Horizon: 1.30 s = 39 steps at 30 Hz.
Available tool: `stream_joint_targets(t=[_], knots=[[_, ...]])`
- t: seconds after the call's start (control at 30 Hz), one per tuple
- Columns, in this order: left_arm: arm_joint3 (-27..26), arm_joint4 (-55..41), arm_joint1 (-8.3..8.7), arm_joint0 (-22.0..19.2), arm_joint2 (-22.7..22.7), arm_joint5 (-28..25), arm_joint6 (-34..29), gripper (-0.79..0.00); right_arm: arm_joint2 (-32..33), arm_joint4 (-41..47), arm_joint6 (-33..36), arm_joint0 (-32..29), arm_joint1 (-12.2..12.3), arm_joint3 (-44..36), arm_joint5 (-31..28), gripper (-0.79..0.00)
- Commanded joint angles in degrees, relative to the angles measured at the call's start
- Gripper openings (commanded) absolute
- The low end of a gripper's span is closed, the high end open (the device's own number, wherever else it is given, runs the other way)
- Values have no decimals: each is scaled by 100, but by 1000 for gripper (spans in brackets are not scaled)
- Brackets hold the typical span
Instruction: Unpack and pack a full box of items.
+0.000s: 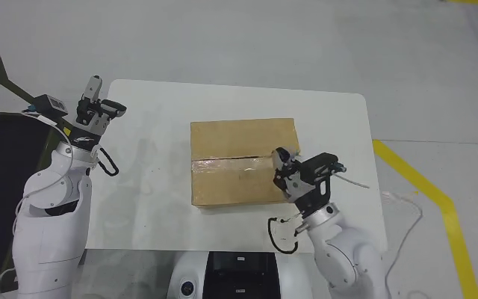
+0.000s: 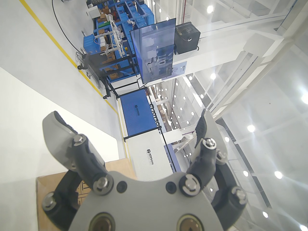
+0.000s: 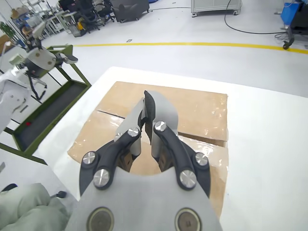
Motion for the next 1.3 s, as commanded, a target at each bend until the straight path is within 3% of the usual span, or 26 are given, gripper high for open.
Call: stream_joint_targets(t=[0.0,0.33,0.83,0.97,1.2,1.27], knots=[[-1,1,0,0,0,0,0,0,160,343,31,-22,9,-5,43,-785],[-1,1,0,0,0,0,0,0,594,446,468,163,17,187,1124,-785],[-1,1,0,0,0,0,0,0,653,278,877,518,41,581,1504,-785],[-1,1,0,0,0,0,0,0,687,148,958,498,56,584,1559,-723],[-1,1,0,0,0,0,0,0,687,-67,1060,542,70,667,1691,-520],[-1,1,0,0,0,0,0,0,680,-152,1071,597,70,718,1772,-496]])
